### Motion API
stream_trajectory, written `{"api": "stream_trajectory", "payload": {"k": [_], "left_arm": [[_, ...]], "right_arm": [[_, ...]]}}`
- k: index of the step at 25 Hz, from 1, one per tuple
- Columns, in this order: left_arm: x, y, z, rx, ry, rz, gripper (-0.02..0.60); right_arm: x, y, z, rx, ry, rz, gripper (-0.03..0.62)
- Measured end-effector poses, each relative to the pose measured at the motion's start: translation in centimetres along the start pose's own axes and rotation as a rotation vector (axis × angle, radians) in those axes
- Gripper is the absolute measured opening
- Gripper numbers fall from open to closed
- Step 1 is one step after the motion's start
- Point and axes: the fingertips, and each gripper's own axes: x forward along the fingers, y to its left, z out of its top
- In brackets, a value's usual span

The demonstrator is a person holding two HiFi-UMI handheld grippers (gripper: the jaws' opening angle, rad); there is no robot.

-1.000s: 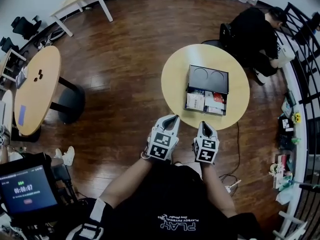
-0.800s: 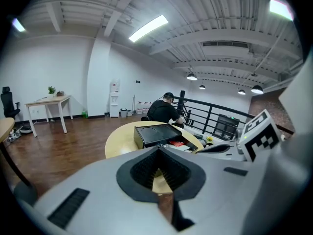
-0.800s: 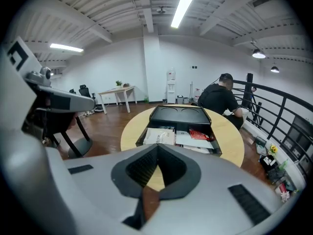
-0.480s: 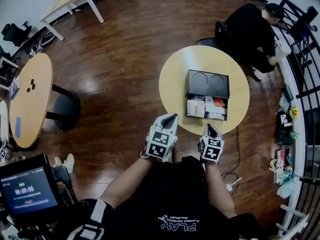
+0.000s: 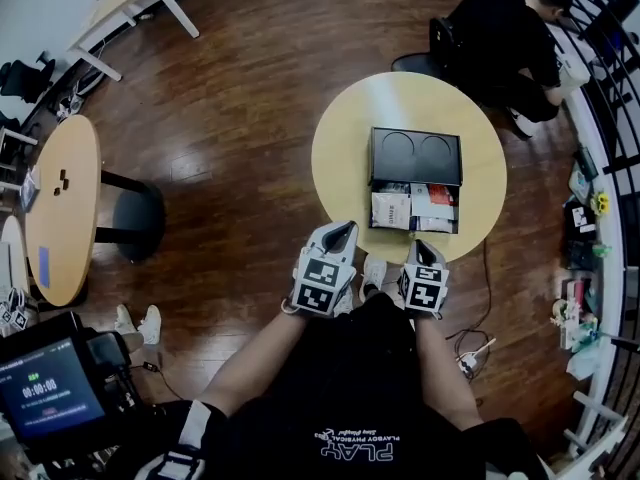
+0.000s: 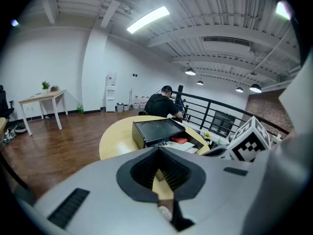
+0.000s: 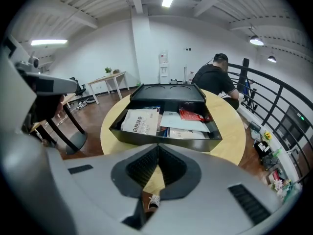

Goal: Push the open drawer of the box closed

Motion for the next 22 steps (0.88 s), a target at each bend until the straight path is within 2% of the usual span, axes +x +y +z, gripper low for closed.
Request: {"api": "stream_trajectory", "payload": {"k": [5,9,16,22], "left_arm": [[1.7,0.5,-0.3,-0.020,0.020,0.015,-0.003],[2.4,0.4,-0.4,-0.041,0.017,0.018,-0.003],[2.4,0.7,-0.4,-0.080,0.026,0.038,-0.003],[2.4,0.5,-0.5,-0.103,0.039,0.038,-0.003]], "right_arm": [[1.7,-0.8,-0.2,-0.005,0.038,0.004,0.009],[2.9,-0.5,-0.6,-0.014,0.071,0.033,0.035],[3.4,-0.6,-1.1,-0.037,0.122,0.029,0.088],[3.9,-0.1,-1.1,-0.039,0.145,0.033,0.089]]}}
